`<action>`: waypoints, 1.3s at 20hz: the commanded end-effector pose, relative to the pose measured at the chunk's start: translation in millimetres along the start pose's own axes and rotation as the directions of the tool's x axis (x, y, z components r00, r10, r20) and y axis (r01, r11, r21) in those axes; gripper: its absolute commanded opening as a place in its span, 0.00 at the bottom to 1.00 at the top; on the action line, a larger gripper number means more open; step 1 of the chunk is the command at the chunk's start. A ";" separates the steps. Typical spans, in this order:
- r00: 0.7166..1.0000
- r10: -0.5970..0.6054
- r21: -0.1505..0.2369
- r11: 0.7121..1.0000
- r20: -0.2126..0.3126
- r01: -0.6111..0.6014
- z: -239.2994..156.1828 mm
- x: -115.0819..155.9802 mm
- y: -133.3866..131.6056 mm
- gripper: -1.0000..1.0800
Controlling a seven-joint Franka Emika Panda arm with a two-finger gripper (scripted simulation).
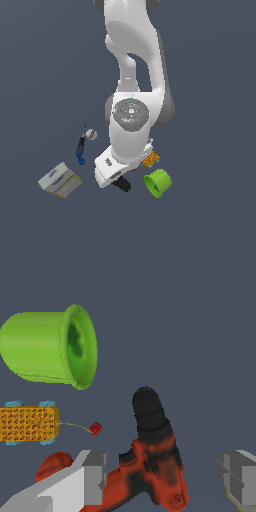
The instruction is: Pick up a designated object from a clutter of objects.
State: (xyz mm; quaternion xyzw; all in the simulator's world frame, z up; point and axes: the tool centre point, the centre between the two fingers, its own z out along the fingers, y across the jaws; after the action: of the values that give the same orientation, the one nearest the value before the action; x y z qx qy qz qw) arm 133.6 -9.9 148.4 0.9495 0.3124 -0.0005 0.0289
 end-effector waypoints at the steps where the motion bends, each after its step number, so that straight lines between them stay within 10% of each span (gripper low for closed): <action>1: 0.998 -0.063 0.000 0.998 0.002 0.063 22.0 7.2 2.7 0.81; 26: 0.971 -0.238 0.006 0.971 0.007 0.238 109.6 22.0 5.4 0.81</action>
State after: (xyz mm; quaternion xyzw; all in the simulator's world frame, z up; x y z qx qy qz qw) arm 156.8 -6.9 45.5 0.9055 0.4235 -0.0084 0.0275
